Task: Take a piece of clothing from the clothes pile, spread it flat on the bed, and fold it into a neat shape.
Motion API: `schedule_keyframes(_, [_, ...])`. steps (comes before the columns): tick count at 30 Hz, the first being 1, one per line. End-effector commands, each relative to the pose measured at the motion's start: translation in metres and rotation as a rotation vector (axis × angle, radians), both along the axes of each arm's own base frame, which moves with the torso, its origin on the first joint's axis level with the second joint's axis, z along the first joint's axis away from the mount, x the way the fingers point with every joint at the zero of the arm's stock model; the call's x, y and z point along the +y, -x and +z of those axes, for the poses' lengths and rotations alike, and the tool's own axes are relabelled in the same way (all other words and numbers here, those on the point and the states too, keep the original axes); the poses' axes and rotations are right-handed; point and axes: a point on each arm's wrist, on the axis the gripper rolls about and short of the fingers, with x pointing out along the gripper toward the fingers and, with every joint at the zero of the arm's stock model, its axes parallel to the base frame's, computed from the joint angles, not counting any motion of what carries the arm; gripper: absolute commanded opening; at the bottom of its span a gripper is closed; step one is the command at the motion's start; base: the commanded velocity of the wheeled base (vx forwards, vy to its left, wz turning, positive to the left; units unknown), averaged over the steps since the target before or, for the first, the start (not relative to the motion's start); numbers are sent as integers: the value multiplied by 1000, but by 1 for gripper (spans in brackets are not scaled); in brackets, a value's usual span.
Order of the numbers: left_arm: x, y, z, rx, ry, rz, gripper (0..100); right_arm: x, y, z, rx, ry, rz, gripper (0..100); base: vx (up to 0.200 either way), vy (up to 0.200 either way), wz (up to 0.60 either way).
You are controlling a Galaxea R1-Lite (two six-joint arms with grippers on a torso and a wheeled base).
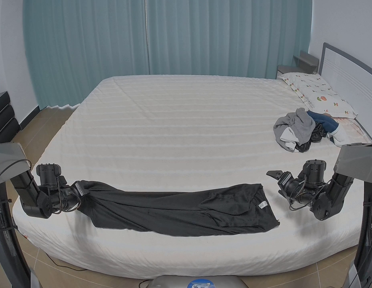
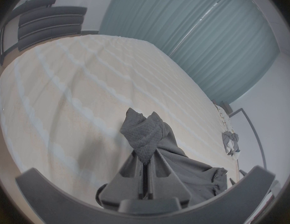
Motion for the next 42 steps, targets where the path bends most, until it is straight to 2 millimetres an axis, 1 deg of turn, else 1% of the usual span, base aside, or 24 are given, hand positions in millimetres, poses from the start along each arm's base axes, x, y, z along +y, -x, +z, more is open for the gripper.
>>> schedule_keyframes(1, [7,-3,15,-33,27,15,0,0,-1,-2,4,0,1,100,0,0,0])
schedule_keyframes(2, [4,-4,11,-10,36,9,0,2,-1,-2,4,0,6,100,0,0,0])
schedule_keyframes(5, [-3,-4,10,0,39,-10,0,2,-1,-2,2,0,7,100,0,0,0])
schedule_keyframes(9, [-6,-3,8,8,40,-18,0,3,-1,-1,1,0,10,100,0,0,0])
schedule_keyframes(15, [-8,-3,7,12,42,-26,0,5,0,-1,1,0,13,100,-200,0,0])
schedule_keyframes(20, [-9,-3,7,10,51,-21,0,5,0,-1,1,0,13,100,0,0,0])
schedule_keyframes(23, [-15,-5,10,6,78,-17,0,6,0,-1,1,-2,16,100,0,0,0])
schedule_keyframes(26, [-28,-8,13,1,104,-28,0,6,0,-2,3,-1,16,100,0,0,0])
schedule_keyframes(27, [-33,-6,17,-6,107,-32,0,5,0,-2,3,-1,14,100,0,0,0])
schedule_keyframes(29, [-37,-5,22,-16,112,-39,0,5,0,-2,3,-1,14,100,0,-200,0])
schedule_keyframes(30, [-44,-3,29,-23,120,-53,0,5,0,-2,3,-1,14,100,0,-200,0])
schedule_keyframes(32, [-50,-3,35,-36,125,-59,0,5,0,-2,3,-1,14,100,0,-200,0])
schedule_keyframes(33, [-51,-3,36,-38,124,-59,0,5,0,-2,3,-1,14,100,0,-200,0])
schedule_keyframes(36, [-64,-3,41,-53,96,-51,0,6,0,-3,7,-1,16,100,0,-200,0])
schedule_keyframes(37, [-64,-3,41,-53,96,-51,0,6,0,-3,7,-1,16,100,0,-200,0])
schedule_keyframes(39, [-75,-5,44,-65,71,-48,0,6,0,-3,7,-1,16,100,0,-200,0])
schedule_keyframes(42, [-87,-5,48,-83,49,-52,0,6,1,-3,7,-1,16,100,0,-200,0])
